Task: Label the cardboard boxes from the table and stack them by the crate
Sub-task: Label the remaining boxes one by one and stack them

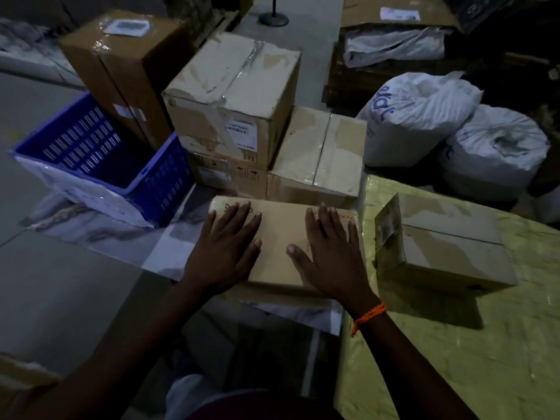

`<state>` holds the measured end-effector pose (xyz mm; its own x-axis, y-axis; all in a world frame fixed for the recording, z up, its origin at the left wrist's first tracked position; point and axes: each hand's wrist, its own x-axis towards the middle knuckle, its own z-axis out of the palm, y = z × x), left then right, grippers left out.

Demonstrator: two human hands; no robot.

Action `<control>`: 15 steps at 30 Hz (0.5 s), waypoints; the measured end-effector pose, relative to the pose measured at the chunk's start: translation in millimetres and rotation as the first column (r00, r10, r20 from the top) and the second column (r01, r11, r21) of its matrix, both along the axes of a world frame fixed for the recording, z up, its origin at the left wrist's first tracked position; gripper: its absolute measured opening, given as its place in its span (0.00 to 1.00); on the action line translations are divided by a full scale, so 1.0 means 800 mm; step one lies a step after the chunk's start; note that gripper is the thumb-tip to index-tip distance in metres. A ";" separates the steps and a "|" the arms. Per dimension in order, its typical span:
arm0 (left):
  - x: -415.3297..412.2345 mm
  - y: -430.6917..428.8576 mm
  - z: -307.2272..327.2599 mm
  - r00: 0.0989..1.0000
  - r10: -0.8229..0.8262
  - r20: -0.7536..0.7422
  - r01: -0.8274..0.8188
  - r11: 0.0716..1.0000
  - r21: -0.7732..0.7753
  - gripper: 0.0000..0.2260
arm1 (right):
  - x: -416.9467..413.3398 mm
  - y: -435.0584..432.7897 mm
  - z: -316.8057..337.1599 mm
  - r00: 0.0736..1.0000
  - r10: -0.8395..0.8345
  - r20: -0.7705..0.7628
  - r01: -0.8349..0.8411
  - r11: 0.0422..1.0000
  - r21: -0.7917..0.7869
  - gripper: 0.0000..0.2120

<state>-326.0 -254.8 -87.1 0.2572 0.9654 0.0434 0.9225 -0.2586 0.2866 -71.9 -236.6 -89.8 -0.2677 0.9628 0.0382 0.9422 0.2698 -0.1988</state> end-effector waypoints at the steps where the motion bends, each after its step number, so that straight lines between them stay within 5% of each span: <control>1: 0.001 0.000 0.000 0.994 0.086 0.073 -0.088 0.996 0.029 0.30 | 0.001 -0.001 0.002 0.992 -0.087 -0.086 0.089 0.996 0.019 0.39; 5: 0.009 -0.004 0.008 0.805 0.482 0.346 -0.497 0.866 -0.050 0.31 | 0.010 -0.002 0.004 0.763 -0.476 -0.438 0.498 0.864 -0.072 0.39; 9: -0.001 -0.005 0.011 0.731 0.490 0.475 -0.463 0.868 -0.182 0.30 | 0.012 0.015 0.012 0.649 -0.567 -0.507 0.511 0.819 -0.262 0.33; 12: -0.013 -0.010 0.016 0.637 0.493 0.592 -0.454 0.861 -0.228 0.28 | 0.020 0.009 0.024 0.563 -0.498 -0.660 0.441 0.856 -0.269 0.18; 15: -0.017 -0.029 0.020 0.510 0.544 0.666 -0.505 0.816 -0.280 0.27 | 0.020 -0.014 0.030 0.513 -0.436 -0.740 0.407 0.882 -0.238 0.14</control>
<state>-339.9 -278.3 -71.5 -0.3868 0.9196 -0.0694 0.4012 0.2356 0.8852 -55.5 -247.7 -65.7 0.2833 0.9590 -0.0070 0.4424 -0.1372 -0.8862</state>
